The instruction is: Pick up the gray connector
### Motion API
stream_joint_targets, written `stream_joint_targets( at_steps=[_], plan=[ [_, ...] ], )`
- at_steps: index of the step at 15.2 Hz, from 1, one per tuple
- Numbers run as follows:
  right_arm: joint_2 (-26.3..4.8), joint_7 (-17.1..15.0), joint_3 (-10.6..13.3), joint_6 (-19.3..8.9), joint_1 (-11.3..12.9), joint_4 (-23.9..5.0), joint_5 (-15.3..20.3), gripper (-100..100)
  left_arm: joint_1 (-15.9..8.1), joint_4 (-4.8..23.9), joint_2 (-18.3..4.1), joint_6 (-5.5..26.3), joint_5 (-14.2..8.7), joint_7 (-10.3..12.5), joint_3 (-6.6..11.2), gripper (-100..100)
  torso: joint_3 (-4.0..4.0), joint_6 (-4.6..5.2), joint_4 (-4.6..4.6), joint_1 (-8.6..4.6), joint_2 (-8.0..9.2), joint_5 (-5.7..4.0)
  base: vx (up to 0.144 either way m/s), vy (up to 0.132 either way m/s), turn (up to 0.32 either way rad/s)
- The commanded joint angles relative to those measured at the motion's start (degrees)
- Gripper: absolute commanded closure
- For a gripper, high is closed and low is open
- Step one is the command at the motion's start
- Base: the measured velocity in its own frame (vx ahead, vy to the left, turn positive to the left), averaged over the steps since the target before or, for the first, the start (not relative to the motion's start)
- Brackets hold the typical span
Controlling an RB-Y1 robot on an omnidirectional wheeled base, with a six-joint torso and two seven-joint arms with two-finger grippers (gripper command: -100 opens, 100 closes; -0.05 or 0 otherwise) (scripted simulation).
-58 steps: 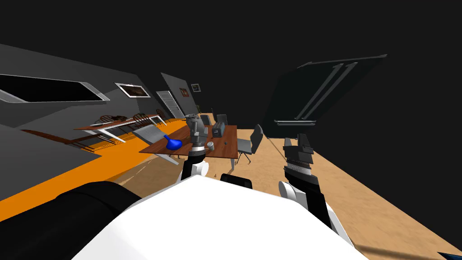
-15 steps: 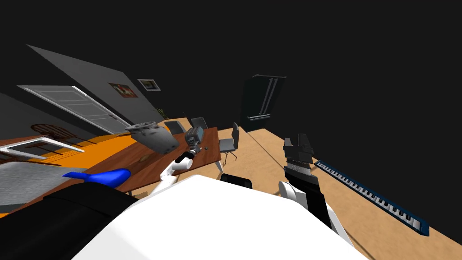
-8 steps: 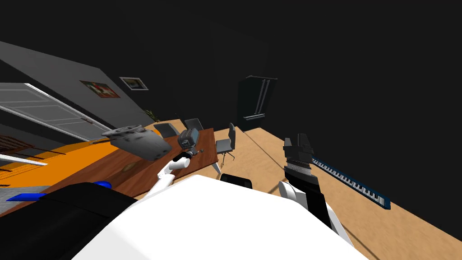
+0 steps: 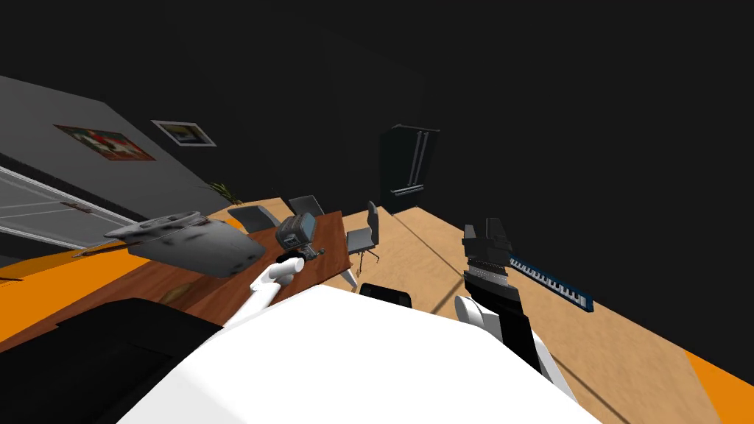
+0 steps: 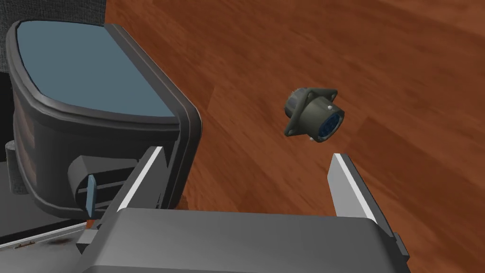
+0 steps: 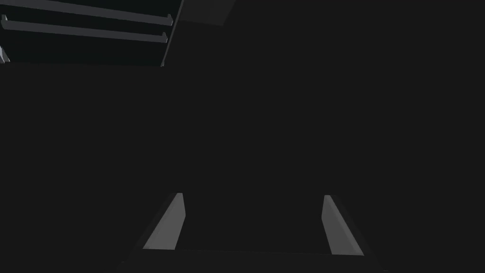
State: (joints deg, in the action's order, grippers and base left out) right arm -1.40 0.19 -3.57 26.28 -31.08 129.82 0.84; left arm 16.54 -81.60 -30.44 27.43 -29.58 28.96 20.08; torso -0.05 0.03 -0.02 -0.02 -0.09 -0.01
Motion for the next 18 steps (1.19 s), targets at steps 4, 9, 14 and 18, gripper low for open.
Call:
stream_joint_targets(
  at_steps=[4, 9, 14, 18],
  plan=[
    [0.0, 0.0, 0.0, 0.0, 0.0, 0.0, 0.0, 0, -1.2, 5.5, -0.8, 5.9, -2.8, 3.4, 2.74, -100, -0.01, -0.04, -0.01, 0.01, -0.01, 0.0, 0.033, 0.0, -0.135],
    [0.0, 0.0, 0.0, 0.0, 0.0, 0.0, 0.0, 0, -2.1, 9.1, -1.3, 10.1, -4.8, 5.3, 4.37, -100, -0.01, -0.02, -0.01, 0.06, -0.02, 0.01, 0.034, 0.012, -0.132],
    [0.0, 0.0, 0.0, 0.0, 0.0, 0.0, 0.0, 0, -3.3, 13.7, -1.9, 14.8, -7.2, 7.8, 6.43, -100, -0.02, 0.0, -0.01, 0.12, -0.04, 0.02, 0.036, 0.028, -0.133],
    [0.0, 0.0, 0.0, 0.0, 0.0, 0.0, 0.0, 0, -4.2, 17.7, -2.4, 18.9, -9.4, 9.9, 8.23, -100, -0.03, -0.02, -0.01, 0.19, -0.06, 0.04, 0.041, 0.047, -0.126]
  ],
)
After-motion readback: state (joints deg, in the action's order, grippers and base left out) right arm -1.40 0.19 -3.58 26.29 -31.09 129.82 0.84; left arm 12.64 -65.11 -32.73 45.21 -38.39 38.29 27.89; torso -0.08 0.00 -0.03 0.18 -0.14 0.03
